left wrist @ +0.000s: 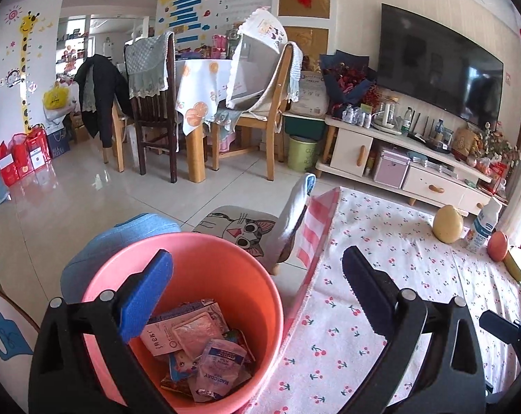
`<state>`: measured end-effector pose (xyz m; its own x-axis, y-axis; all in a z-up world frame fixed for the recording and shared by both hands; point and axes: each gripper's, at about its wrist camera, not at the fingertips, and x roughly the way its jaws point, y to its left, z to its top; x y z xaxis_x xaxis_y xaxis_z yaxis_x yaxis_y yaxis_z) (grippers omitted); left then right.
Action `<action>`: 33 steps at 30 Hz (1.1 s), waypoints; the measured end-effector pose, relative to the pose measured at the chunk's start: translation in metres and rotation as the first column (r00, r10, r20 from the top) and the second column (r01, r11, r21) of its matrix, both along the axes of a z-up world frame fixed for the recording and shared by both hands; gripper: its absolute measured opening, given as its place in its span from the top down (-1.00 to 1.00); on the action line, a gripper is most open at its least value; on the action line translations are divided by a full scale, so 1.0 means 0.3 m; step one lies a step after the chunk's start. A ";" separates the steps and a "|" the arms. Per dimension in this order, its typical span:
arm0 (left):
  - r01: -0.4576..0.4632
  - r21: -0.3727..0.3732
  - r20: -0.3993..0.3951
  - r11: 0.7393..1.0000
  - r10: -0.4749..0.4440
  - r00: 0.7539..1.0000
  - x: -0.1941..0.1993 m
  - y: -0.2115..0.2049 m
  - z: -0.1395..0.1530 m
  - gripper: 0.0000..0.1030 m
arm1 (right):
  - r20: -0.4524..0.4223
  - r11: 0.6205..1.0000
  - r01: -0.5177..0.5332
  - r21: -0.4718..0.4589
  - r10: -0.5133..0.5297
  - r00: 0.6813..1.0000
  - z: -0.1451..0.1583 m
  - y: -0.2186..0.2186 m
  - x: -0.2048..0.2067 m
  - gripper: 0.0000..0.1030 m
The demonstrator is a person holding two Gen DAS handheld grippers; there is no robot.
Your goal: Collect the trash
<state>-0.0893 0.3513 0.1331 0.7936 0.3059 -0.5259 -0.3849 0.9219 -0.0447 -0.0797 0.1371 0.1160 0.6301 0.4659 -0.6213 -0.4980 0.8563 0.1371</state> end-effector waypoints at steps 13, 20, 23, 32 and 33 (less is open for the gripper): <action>0.162 0.073 -0.028 0.984 -0.160 0.987 -0.022 -0.298 0.003 -0.92 | 0.115 0.996 0.090 -0.023 -0.087 0.990 0.044 -0.269 -0.104 -0.77; 0.188 0.121 -0.002 0.975 -0.190 0.982 -0.065 -0.460 0.020 -0.92 | 0.135 0.987 0.160 -0.006 -0.158 0.978 0.033 -0.435 -0.127 -0.77; 0.195 0.135 -0.012 0.971 -0.195 0.981 -0.074 -0.528 0.017 -0.92 | 0.164 0.981 0.194 -0.017 -0.189 0.968 0.027 -0.505 -0.142 -0.77; 0.236 0.145 0.009 0.961 -0.240 0.971 -0.116 -0.720 0.048 -0.92 | 0.244 0.959 0.284 -0.018 -0.271 0.931 0.053 -0.694 -0.183 -0.77; 0.242 0.140 0.012 0.960 -0.246 0.969 -0.121 -0.739 0.051 -0.92 | 0.255 0.955 0.295 -0.018 -0.281 0.925 0.058 -0.711 -0.187 -0.77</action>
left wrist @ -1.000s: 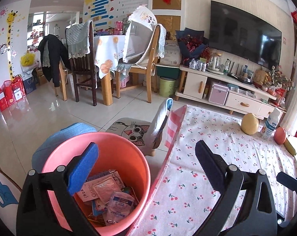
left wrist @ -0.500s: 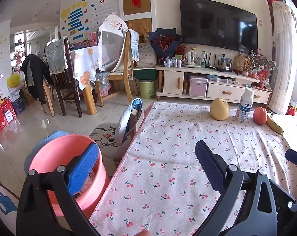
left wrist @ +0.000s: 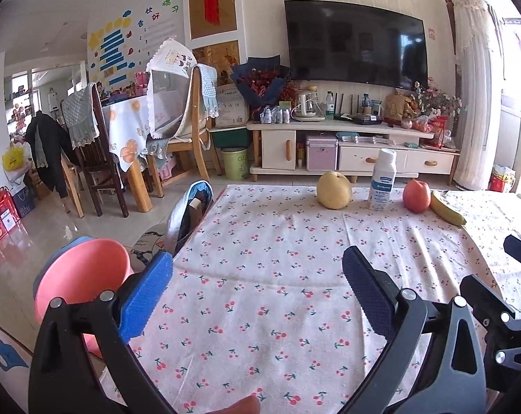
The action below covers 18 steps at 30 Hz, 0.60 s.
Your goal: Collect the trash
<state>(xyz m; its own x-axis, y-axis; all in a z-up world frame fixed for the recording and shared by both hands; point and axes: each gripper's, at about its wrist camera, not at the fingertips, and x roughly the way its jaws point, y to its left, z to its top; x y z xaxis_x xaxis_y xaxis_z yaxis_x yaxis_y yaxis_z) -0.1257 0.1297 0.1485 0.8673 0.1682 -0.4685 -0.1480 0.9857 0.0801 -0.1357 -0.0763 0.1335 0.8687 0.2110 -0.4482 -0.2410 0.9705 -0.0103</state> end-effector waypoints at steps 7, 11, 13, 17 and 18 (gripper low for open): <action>0.040 0.035 0.013 0.999 -0.040 0.999 -0.030 -0.135 0.017 -0.92 | 0.065 0.998 0.068 0.002 -0.068 0.996 0.039 -0.109 -0.028 -0.78; 0.070 0.053 0.025 0.996 -0.071 0.997 -0.048 -0.204 0.031 -0.92 | 0.093 0.995 0.096 0.022 -0.098 0.991 0.056 -0.166 -0.048 -0.78; 0.081 0.050 0.034 0.995 -0.083 0.996 -0.050 -0.230 0.045 -0.92 | 0.112 0.993 0.111 0.025 -0.114 0.987 0.066 -0.188 -0.059 -0.78; 0.098 0.055 0.060 0.994 -0.101 0.993 -0.070 -0.280 0.066 -0.92 | 0.137 0.990 0.135 0.039 -0.139 0.981 0.083 -0.232 -0.075 -0.78; 0.103 0.056 0.064 0.993 -0.106 0.992 -0.074 -0.289 0.072 -0.92 | 0.141 0.989 0.141 0.041 -0.145 0.979 0.086 -0.241 -0.078 -0.79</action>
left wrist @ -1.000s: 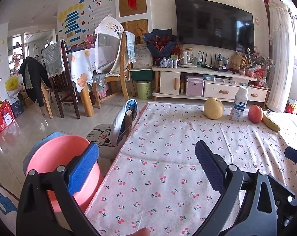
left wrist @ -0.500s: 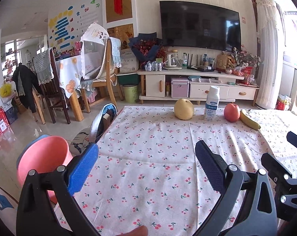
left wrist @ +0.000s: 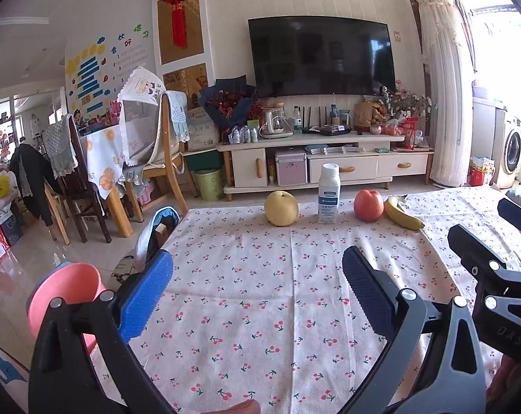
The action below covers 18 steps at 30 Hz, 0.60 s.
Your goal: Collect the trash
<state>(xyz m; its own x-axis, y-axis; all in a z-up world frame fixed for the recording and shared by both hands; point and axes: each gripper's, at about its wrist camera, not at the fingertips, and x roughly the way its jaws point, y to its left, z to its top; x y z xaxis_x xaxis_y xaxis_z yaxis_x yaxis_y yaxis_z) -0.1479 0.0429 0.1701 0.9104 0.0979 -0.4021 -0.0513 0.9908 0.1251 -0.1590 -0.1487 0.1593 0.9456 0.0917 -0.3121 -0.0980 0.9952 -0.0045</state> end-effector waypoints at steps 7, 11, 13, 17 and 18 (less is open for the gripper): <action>0.017 -0.012 0.014 1.000 -0.017 1.000 -0.010 -0.043 0.024 -0.92 | 0.023 1.000 0.029 0.002 -0.029 0.999 0.018 -0.041 -0.013 -0.79; 0.024 -0.001 0.016 1.000 -0.024 1.000 -0.015 -0.065 0.023 -0.92 | 0.034 0.999 0.037 -0.001 -0.037 0.999 0.024 -0.053 -0.017 -0.79; 0.029 -0.001 0.017 1.000 -0.029 0.999 -0.013 -0.072 0.025 -0.92 | 0.035 0.999 0.037 0.002 -0.037 0.999 0.025 -0.057 -0.018 -0.79; 0.035 -0.002 0.018 0.999 -0.035 0.999 -0.015 -0.085 0.027 -0.92 | 0.040 0.999 0.041 0.006 -0.041 0.998 0.026 -0.068 -0.018 -0.79; 0.037 -0.003 0.018 0.999 -0.037 0.999 -0.014 -0.088 0.028 -0.92 | 0.040 0.999 0.042 0.008 -0.042 0.998 0.027 -0.070 -0.018 -0.79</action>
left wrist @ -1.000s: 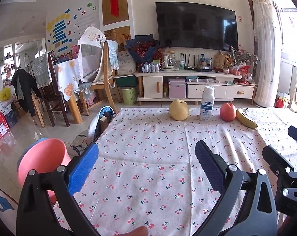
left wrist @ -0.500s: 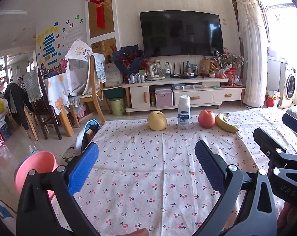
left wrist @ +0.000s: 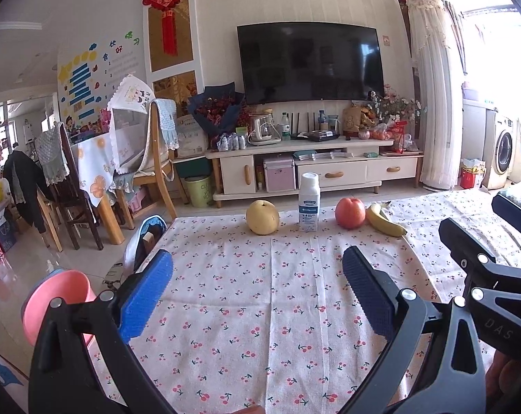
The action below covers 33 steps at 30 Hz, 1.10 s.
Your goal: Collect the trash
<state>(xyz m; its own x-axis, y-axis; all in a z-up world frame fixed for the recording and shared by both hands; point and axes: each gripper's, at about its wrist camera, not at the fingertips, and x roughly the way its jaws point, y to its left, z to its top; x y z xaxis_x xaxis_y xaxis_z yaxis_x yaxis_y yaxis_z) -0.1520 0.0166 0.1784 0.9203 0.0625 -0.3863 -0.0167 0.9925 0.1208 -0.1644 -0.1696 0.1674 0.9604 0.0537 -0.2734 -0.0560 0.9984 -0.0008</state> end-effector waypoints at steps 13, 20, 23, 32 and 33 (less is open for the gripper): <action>0.003 -0.005 -0.002 1.000 -0.003 1.000 0.005 -0.011 -0.004 -0.92 | -0.004 1.000 0.002 -0.001 -0.002 1.000 -0.001 -0.006 0.001 -0.79; 0.003 -0.022 -0.023 1.000 -0.004 1.000 0.037 -0.012 -0.033 -0.92 | -0.031 1.000 -0.002 -0.002 0.002 1.000 -0.029 -0.007 0.025 -0.79; 0.006 -0.042 -0.033 0.999 -0.007 0.999 0.062 -0.006 -0.060 -0.92 | -0.058 1.000 -0.008 -0.002 0.008 0.998 -0.047 -0.004 0.051 -0.80; -0.044 -0.074 -0.213 0.996 0.027 0.977 0.248 -0.005 -0.262 -0.92 | -0.258 1.000 -0.018 -0.005 0.016 0.966 -0.190 0.011 0.235 -0.84; -0.052 -0.072 -0.245 0.996 0.033 0.969 0.274 -0.009 -0.295 -0.92 | -0.282 1.000 -0.016 -0.004 0.014 0.959 -0.210 0.010 0.259 -0.84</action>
